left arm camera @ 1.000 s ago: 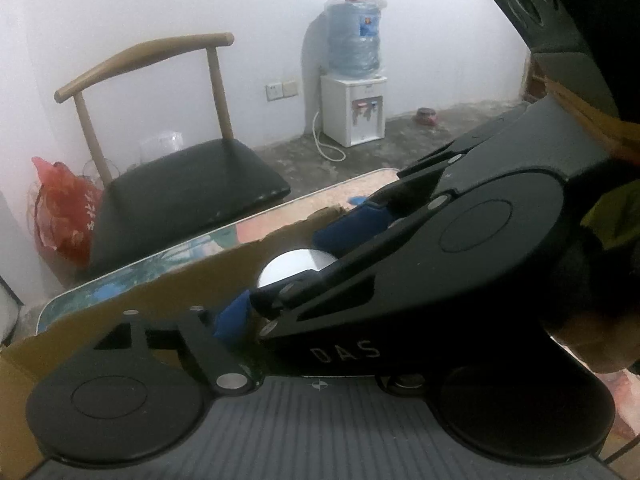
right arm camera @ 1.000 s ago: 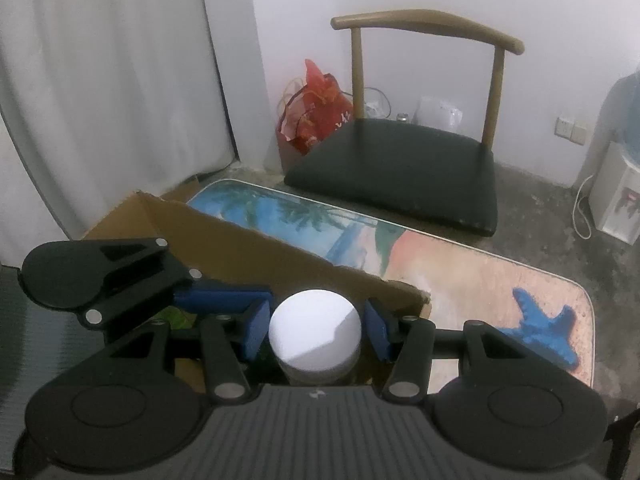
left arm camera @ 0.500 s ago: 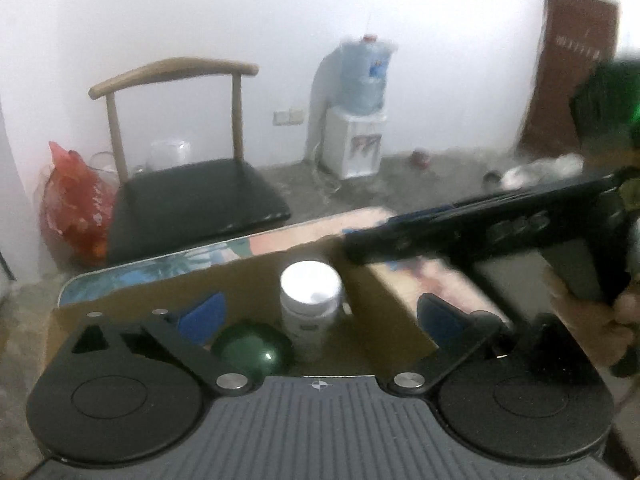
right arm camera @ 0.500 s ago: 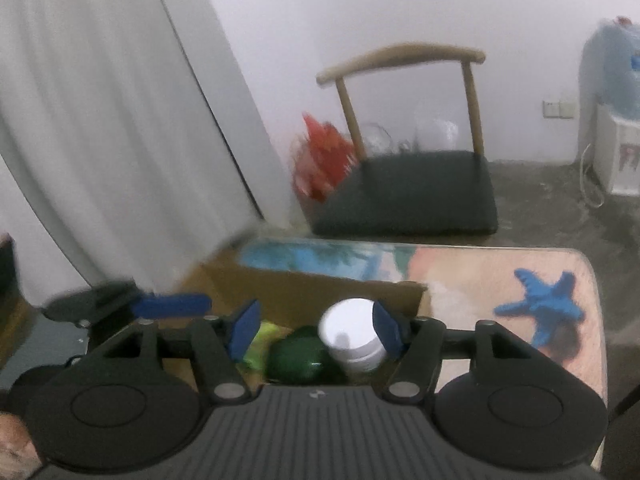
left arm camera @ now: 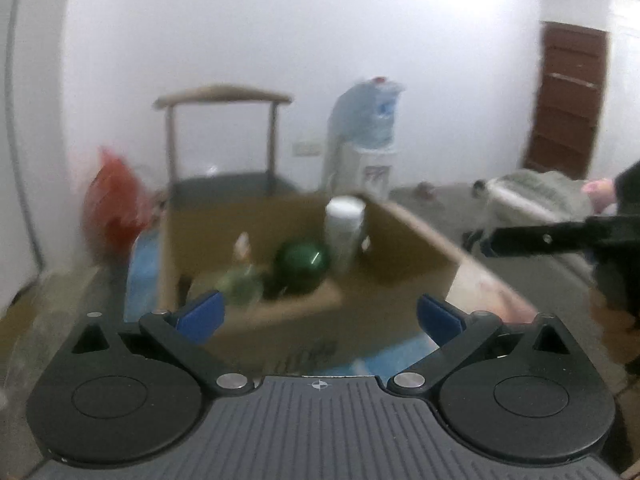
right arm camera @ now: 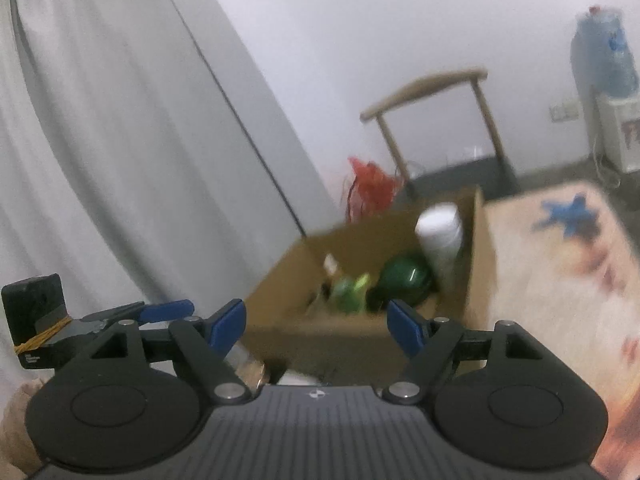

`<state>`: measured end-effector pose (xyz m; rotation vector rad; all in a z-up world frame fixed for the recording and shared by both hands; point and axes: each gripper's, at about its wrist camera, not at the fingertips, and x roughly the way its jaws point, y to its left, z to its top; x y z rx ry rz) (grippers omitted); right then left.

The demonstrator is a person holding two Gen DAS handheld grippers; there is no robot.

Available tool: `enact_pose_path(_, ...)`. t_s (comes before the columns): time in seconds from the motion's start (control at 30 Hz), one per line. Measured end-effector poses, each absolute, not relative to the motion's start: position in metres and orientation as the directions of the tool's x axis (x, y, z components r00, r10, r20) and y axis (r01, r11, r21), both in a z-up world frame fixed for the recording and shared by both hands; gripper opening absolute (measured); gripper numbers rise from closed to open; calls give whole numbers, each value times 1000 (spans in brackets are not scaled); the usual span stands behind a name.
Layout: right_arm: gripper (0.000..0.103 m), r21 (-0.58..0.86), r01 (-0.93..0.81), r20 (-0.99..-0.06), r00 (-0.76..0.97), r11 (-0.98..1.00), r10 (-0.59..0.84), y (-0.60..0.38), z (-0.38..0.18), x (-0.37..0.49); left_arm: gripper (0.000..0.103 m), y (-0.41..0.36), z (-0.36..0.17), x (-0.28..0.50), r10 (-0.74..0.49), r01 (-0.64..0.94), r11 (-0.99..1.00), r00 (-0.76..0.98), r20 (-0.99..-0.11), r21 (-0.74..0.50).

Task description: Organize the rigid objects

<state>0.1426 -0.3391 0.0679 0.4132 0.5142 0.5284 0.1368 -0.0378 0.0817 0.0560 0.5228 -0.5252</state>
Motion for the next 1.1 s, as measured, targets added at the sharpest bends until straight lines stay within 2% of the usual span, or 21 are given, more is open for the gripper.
enact_pose_path(0.17,80,514,-359,-412,693,779,592,-295,39,142,103,-9,42,129,-431,390,902,767,-476,-187)
enact_pose_path(0.23,77,506,-368,-444,664,780,602,-277,35,151,103,-6,32,128,-394,359,918,787,-474,-167)
enact_pose_path(0.4,63,467,-415,-481,621,781,618,-229,28,157,102,7,15,122,-333,319,941,818,-469,-112)
enact_pose_path(0.47,60,452,-436,-502,597,778,626,-208,23,164,96,10,7,126,-335,322,940,812,-479,-111)
enact_pose_path(0.5,53,446,-446,-511,584,776,630,-198,19,167,95,10,5,128,-332,322,941,809,-484,-108)
enact_pose_path(0.57,44,430,-467,-537,556,772,635,-178,12,175,89,11,-1,136,-326,316,943,806,-493,-105)
enact_pose_path(0.67,39,411,-469,-565,542,782,622,-158,4,186,79,17,-10,141,-321,309,945,798,-510,-111)
enact_pose_path(0.8,36,409,-459,-591,526,789,612,-144,-4,198,74,26,-16,150,-321,297,946,788,-526,-133)
enact_pose_path(0.97,30,378,-464,-619,518,801,591,-131,-11,206,57,34,-25,158,-343,297,939,767,-542,-175)
enact_pose_path(1.1,30,378,-470,-622,510,798,595,-128,-13,208,56,38,-25,153,-352,299,936,766,-538,-187)
